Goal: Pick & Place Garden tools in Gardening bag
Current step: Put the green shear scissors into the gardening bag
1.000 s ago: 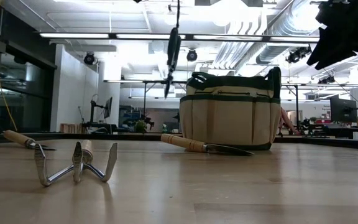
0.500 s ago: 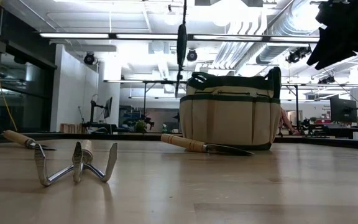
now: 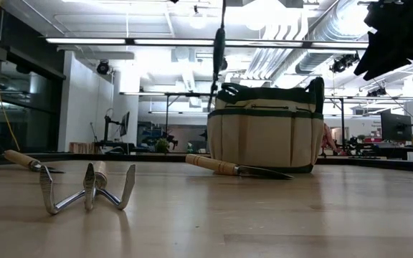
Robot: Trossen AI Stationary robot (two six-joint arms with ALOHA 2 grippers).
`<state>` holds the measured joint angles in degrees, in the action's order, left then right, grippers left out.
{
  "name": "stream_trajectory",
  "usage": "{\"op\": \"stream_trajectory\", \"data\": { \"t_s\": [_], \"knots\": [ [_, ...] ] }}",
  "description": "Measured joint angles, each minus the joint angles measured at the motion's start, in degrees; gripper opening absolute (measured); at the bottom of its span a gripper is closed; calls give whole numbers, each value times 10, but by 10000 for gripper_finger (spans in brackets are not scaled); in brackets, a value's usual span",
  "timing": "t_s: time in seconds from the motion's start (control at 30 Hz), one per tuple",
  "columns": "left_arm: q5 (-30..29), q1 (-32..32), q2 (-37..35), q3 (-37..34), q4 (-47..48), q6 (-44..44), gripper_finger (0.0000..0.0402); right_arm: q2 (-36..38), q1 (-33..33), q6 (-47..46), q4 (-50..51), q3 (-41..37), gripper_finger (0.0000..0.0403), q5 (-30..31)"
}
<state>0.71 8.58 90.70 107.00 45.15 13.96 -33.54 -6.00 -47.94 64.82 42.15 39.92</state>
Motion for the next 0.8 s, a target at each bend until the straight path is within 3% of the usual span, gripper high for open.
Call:
{"op": "stream_trajectory", "data": {
  "t_s": [0.27, 0.8],
  "knots": [
    [0, 0, 4, 0, -28, -2, 0, 0, 0, 0, 0, 0, 215, 0],
    [-47, 0, 4, -6, 3, -17, 0, 0, 0, 0, 0, 0, 215, 0]
  ]
}}
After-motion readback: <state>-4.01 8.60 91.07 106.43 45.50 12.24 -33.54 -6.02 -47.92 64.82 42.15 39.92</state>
